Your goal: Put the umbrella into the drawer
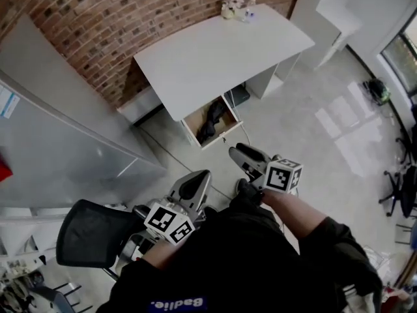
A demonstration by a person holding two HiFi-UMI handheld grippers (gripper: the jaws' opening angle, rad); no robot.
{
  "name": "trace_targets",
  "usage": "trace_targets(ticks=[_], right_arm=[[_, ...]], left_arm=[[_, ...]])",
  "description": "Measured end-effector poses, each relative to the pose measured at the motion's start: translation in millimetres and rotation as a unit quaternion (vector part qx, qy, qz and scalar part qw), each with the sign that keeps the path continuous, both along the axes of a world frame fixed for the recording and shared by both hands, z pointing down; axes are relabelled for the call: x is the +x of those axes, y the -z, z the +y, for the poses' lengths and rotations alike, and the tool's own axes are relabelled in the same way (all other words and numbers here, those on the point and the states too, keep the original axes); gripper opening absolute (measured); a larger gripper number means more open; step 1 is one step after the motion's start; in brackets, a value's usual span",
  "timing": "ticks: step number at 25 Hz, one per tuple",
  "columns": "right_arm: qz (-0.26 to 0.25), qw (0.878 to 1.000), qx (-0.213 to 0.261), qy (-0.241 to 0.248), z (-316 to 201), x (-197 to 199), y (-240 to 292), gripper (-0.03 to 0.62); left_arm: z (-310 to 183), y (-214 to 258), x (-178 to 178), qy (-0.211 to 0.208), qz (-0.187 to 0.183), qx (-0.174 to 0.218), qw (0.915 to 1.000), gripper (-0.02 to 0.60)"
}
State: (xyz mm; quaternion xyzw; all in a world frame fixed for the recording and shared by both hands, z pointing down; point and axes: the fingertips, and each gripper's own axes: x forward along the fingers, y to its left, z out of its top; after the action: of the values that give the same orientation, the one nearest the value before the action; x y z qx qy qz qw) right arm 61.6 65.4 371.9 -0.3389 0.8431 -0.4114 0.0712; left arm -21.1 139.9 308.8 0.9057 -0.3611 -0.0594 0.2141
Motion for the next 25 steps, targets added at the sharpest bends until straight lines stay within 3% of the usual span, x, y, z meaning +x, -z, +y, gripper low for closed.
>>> trace_targets(ticks=[10, 25], right_arm=[[0.025, 0.998, 0.055, -0.002, 24.7, 26.2, 32.0, 0.054], [0.095, 0.977, 0.156, 0.107, 48.3, -15.1, 49.3, 0.029]], left_arm=[[-8.1, 6.9, 28.7, -0.020, 0.007, 0.001, 0.9998, -0.003], [-10.1, 6.5, 20.8, -0.005, 0.001, -0.004, 1.0000, -0.003]])
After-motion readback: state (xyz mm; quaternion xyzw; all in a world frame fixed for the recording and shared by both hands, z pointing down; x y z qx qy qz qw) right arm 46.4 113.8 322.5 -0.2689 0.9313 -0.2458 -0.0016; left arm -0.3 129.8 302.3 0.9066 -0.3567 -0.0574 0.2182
